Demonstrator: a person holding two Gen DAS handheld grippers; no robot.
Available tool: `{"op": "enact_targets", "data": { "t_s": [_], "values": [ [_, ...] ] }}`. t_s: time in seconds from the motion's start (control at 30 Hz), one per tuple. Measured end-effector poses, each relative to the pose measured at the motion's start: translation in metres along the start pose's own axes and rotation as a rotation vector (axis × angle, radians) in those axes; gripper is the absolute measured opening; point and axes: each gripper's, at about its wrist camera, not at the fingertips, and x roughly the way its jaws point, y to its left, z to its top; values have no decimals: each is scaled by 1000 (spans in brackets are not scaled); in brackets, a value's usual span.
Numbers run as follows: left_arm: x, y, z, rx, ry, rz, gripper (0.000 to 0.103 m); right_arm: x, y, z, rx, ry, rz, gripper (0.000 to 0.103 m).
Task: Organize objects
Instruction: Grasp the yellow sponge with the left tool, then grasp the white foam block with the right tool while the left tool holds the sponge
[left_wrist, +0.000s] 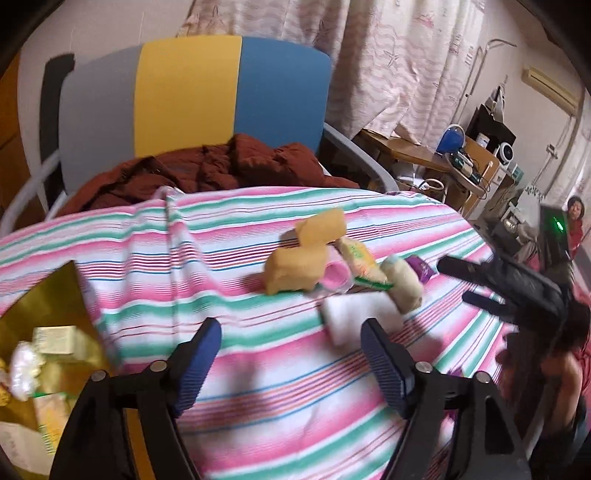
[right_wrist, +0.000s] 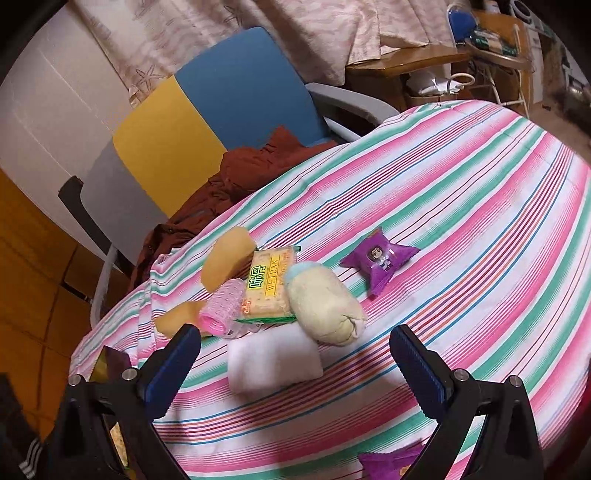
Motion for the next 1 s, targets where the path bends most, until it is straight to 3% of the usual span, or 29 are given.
{"op": "enact_targets", "data": {
  "t_s": [0.47,0.53,0.57,0.6,0.8,1.0],
  "values": [
    [95,4,42,-181,90,-53,87,2,-3,2,26,26,52,103],
    [106,8,45,-204,101,-57,85,4,-2,2,17,29,49,103],
    [111,10,45,-212,114,-59,76,5,-2,1,11,31,47,103],
    [116,12,44,-222,130,-72,60,5,-1,1,6,33,44,103],
    [105,18,31,-185,126,-105,53,7,-1,1,-4,34,27,103],
    [75,18,3,-150,120,-126,52,12,2,0,-28,49,32,103]
  ]
}}
